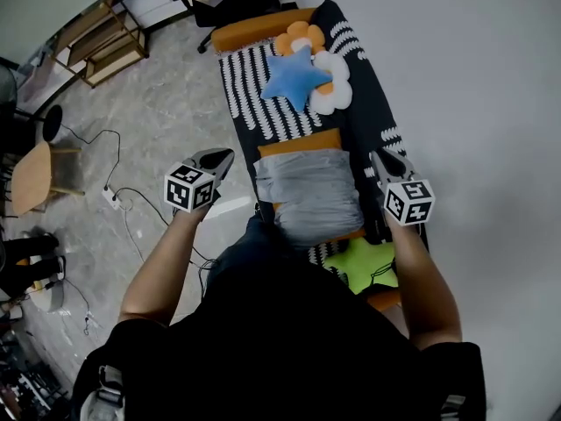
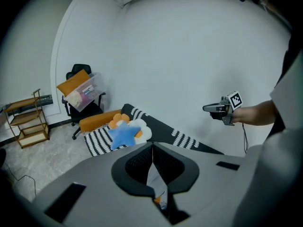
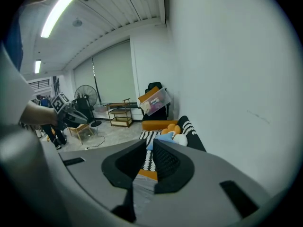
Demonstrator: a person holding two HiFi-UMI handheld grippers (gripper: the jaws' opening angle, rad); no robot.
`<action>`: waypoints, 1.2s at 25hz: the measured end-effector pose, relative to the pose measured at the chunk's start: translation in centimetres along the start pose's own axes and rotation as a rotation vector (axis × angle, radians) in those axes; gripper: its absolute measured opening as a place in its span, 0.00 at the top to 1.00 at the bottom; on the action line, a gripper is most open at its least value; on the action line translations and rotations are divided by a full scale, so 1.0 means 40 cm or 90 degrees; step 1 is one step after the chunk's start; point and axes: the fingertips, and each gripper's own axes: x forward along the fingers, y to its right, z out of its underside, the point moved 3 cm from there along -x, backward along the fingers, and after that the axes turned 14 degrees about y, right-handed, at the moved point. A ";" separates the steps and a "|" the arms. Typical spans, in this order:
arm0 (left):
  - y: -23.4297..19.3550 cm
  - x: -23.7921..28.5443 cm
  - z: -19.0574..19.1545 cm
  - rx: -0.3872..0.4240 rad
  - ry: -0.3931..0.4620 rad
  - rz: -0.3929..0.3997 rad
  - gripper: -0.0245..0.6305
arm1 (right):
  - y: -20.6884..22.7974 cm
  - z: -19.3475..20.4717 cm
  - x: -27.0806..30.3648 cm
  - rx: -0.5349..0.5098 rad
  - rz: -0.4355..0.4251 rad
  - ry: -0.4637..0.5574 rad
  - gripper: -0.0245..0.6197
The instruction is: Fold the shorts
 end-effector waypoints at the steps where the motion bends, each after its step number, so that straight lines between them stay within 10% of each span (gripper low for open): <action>1: -0.011 0.013 0.005 0.000 -0.003 0.002 0.93 | 0.003 0.011 0.014 -0.001 -0.004 -0.008 0.88; 30: -0.318 0.365 0.253 -0.024 -0.164 0.071 0.79 | 0.052 0.356 0.485 -0.074 -0.143 -0.242 0.77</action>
